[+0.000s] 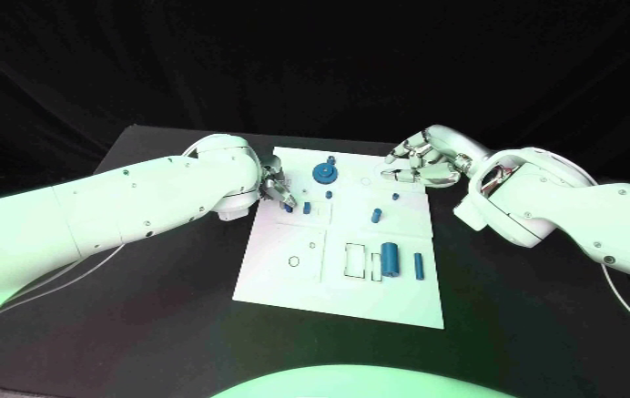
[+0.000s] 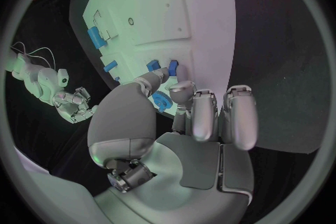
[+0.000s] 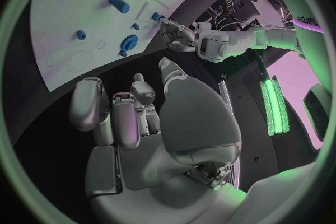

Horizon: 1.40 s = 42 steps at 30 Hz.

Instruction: Assemble the parts on the task board

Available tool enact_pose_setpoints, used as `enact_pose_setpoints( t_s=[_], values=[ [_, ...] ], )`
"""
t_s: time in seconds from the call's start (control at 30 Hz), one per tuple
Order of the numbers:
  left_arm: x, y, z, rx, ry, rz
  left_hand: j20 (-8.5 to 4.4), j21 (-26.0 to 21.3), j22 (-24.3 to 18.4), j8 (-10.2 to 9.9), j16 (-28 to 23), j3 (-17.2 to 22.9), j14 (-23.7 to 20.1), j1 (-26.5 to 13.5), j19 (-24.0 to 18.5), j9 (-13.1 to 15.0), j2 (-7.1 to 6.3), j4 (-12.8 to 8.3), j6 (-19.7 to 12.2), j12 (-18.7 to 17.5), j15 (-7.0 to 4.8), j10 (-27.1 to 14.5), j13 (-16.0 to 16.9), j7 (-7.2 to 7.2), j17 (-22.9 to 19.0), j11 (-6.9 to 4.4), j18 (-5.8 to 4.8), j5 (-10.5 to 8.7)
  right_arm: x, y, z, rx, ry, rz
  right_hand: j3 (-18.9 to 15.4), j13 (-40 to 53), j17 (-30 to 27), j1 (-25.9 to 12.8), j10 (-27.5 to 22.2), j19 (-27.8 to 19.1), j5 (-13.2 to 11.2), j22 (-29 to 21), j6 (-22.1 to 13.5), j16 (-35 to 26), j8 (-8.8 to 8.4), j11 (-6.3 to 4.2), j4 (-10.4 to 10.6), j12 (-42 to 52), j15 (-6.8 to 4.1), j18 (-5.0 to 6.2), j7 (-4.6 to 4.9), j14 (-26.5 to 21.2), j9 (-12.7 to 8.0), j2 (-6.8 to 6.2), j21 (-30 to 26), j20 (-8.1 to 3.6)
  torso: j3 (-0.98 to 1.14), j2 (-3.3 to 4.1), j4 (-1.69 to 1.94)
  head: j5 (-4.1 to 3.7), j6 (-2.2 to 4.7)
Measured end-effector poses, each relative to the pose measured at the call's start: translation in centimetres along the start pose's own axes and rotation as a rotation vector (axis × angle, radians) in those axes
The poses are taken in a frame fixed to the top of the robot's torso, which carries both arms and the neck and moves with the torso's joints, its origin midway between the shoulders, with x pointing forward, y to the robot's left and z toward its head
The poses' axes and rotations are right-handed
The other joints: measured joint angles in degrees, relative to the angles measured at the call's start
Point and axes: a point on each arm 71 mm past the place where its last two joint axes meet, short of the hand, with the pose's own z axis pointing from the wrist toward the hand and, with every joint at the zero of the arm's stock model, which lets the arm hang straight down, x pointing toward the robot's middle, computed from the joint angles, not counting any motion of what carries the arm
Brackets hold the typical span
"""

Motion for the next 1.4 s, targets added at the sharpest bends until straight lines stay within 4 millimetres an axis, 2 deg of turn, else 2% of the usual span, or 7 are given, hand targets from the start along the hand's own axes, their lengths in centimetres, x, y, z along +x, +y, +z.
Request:
enact_pose_setpoints(
  t_s=[0.13, 0.57, 0.8, 1.2, 1.4],
  values=[
    [-0.04, 0.09, 0.03, -0.005, -0.001, -0.001, 0.00, 0.0, 0.0, 0.1, 0.0, -2.0, 0.0, -0.2, 0.0, -0.1, 0.23, 0.8, 0.4, 0.3, 0.00, 0.0, 0.2, -0.37, 0.0, 0.00, 0.00, 0.01, 0.00, 0.00, -0.01, 0.000, 0.000, 0.000, 0.0, 0.0, 0.0, 0.0, 0.0, 0.0, 0.0, 0.0, 0.0, 0.0, 0.00, 0.00, 0.0, 0.0, 0.00, 0.00, 0.00, 0.0, 0.0, 0.00, 0.0, 0.00, 0.01, 0.00, -0.01, 0.00, 0.01],
    [-0.07, 0.29, 0.11, -0.018, 0.000, -0.002, 0.00, 0.0, 0.0, 0.0, 0.0, -9.6, 0.0, -0.7, 0.0, -0.2, 0.78, 3.7, 0.8, 1.0, 0.00, 0.2, 1.0, 0.05, 0.0, 0.21, 0.00, -0.18, -0.01, -0.01, -0.02, 0.000, 0.000, 0.000, -0.8, 0.0, 0.0, -0.7, 0.0, 0.0, 0.0, -0.1, 0.0, 0.0, 0.22, 0.00, 0.8, 0.0, 0.00, 0.00, 0.00, 0.0, 0.0, 0.69, -0.2, 0.00, 0.00, 0.00, -0.01, 0.03, 0.09],
    [-0.07, 0.33, 0.12, -0.021, 0.000, -0.002, 0.00, 0.0, 0.0, 0.0, 0.0, -12.7, 0.0, -0.7, 0.0, -0.2, 0.78, 4.8, 1.0, 1.3, 0.00, 0.2, 1.4, 0.25, 0.0, 0.21, 0.00, -0.18, -0.02, -0.02, -0.01, 0.001, -0.001, 0.000, -0.8, 0.0, 0.0, -0.7, 0.0, 0.0, 0.0, -0.1, 0.0, 0.0, 0.22, 0.00, 0.8, 0.0, 0.00, 0.00, 0.00, 0.0, 0.0, 0.69, -0.2, 0.00, 0.00, 0.01, -0.01, 0.06, 0.03],
    [-0.02, 0.43, 0.04, -0.021, 0.004, -0.014, 0.00, 0.0, 0.0, -0.2, 0.0, -18.3, 0.0, -1.6, 0.0, -0.3, 1.61, 7.6, 1.2, 1.3, 0.01, 0.2, 1.6, 0.13, 0.0, 0.21, 0.00, -0.17, -0.03, -0.04, -0.01, 0.001, -0.001, 0.000, -0.8, 0.0, 0.0, -0.7, 0.0, 0.0, 0.0, -0.1, 0.0, 0.0, 0.22, 0.00, 0.8, 0.0, 0.00, 0.00, 0.00, 0.0, 0.0, 0.69, -0.2, 0.00, 0.00, 0.02, -0.03, 0.01, 0.10],
    [-0.07, 0.47, -0.12, -0.009, -0.001, -0.049, 0.00, 0.0, 0.0, -0.2, 0.0, -19.7, 0.0, -1.1, 0.0, -0.3, 2.02, 8.5, 1.3, 1.3, 0.01, 0.2, 1.6, 0.04, 0.0, 0.21, 0.00, -0.17, -0.02, -0.04, 0.02, 0.001, -0.001, 0.000, -0.8, 0.0, 0.0, -0.7, 0.0, 0.0, 0.0, -0.1, 0.0, 0.0, 0.22, 0.00, 0.8, 0.0, 0.00, 0.00, 0.00, 0.0, 0.0, 0.68, -0.2, 0.00, -0.01, 0.02, -0.03, -0.05, 0.16]
  ],
)
